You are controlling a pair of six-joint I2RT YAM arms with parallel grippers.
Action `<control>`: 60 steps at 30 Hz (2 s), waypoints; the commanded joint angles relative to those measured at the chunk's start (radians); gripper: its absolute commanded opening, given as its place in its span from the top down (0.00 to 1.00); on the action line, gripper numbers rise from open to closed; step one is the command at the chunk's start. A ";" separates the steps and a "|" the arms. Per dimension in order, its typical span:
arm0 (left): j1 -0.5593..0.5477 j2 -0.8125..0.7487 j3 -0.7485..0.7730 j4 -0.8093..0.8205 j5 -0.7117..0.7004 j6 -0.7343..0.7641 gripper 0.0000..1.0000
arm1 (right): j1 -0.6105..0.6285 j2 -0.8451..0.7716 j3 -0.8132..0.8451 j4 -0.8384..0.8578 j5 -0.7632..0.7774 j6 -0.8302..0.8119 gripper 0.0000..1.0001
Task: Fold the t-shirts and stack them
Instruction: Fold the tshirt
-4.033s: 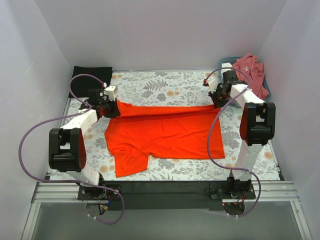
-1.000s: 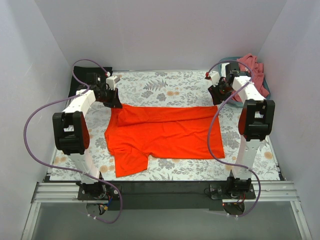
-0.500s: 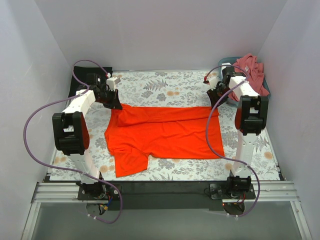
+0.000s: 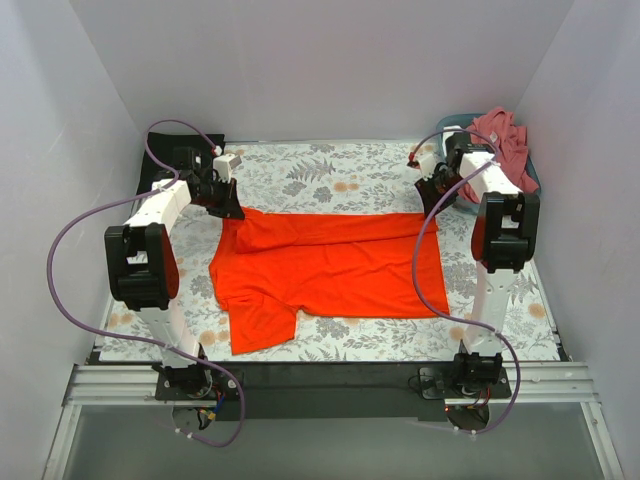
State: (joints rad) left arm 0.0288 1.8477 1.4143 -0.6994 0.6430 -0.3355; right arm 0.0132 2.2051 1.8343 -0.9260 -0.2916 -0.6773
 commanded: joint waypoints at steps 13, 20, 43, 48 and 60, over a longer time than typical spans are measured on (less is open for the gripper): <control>-0.004 -0.059 -0.002 0.005 0.000 0.016 1.00 | -0.002 -0.048 -0.018 -0.028 -0.001 -0.005 0.69; -0.004 -0.053 -0.006 0.006 0.012 0.013 1.00 | -0.030 -0.021 -0.032 -0.024 0.008 -0.002 0.69; -0.003 -0.044 0.008 0.005 0.012 0.010 1.00 | -0.029 -0.002 0.008 -0.028 -0.027 0.015 0.64; -0.006 -0.036 0.014 0.000 0.014 0.010 1.00 | -0.022 0.019 0.036 -0.028 -0.037 0.024 0.65; -0.004 -0.038 0.015 -0.005 0.009 0.013 1.00 | -0.015 -0.025 0.013 -0.031 -0.046 0.010 0.76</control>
State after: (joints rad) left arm 0.0288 1.8477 1.4139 -0.6998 0.6403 -0.3355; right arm -0.0059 2.2280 1.8355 -0.9417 -0.3069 -0.6601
